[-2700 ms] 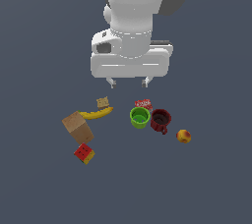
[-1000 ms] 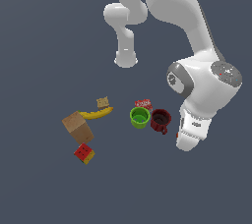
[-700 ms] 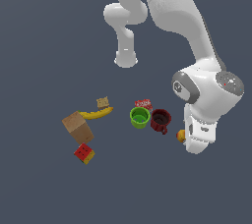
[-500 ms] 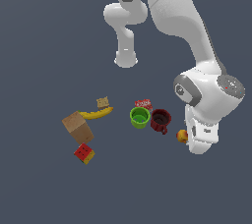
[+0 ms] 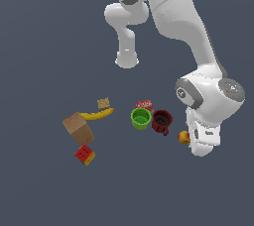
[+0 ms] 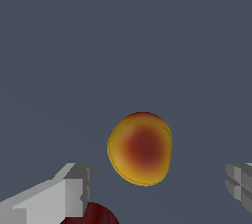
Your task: Pick up a designated object from a clutter of objects.
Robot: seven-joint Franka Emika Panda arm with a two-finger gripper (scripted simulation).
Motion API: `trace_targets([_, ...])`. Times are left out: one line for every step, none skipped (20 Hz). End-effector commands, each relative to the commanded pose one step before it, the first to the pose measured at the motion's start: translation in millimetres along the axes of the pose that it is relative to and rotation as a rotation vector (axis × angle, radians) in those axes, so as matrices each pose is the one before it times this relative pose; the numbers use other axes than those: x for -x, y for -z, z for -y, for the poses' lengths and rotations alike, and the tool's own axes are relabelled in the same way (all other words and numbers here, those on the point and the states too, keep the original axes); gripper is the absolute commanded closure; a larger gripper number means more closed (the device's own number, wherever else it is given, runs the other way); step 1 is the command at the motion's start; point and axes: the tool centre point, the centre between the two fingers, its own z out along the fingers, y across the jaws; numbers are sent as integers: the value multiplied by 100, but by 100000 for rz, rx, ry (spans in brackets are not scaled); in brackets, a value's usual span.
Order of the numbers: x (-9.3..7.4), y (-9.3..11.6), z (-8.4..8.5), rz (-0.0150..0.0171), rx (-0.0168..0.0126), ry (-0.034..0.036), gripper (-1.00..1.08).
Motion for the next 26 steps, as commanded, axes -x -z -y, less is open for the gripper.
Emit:
trace_targets([6, -931, 69, 53, -109, 130, -92])
trace_targets([-2, -527, 18, -5, 4, 69, -92])
trace_targets([4, -603, 19, -5, 4, 69, -92])
trace_targets([-3, -621, 25, -6, 4, 84, -92])
trace_targets([-2, -534, 18, -5, 4, 69, -92])
trace_targets([0, -444, 8, -4, 3, 49, -92])
trace_targets([-11, -353, 3, -6, 4, 48, -92])
trace_targets([5, -267, -20, 0, 0, 0, -92])
trace_targets([-8, -177, -26, 0, 0, 0, -92])
trace_targets([-20, -88, -33, 0, 0, 0, -92])
trace_targets([-27, -11, -33, 0, 0, 0, -92])
trace_targets([-12, 11, -13, 0, 0, 0, -92])
trace_targets([0, 0, 0, 0, 0, 0, 108])
trace_targets([0, 0, 0, 0, 0, 0, 108])
trace_targets([0, 0, 0, 0, 0, 0, 108])
trace_targets([0, 0, 0, 0, 0, 0, 108])
trace_targets([0, 0, 0, 0, 0, 0, 108])
trace_targets([0, 0, 0, 0, 0, 0, 108])
trace_targets([0, 0, 0, 0, 0, 0, 108])
trace_targets([0, 0, 0, 0, 0, 0, 108])
trace_targets([0, 0, 0, 0, 0, 0, 108])
trace_targets([0, 0, 0, 0, 0, 0, 108])
trace_targets([-221, 101, 104, -193, 24, 281, 108])
trace_targets([9, 16, 7, 0, 0, 0, 108])
trace_targets([27, 48, 21, 0, 0, 0, 108])
trace_targets([46, 80, 36, 0, 0, 0, 108])
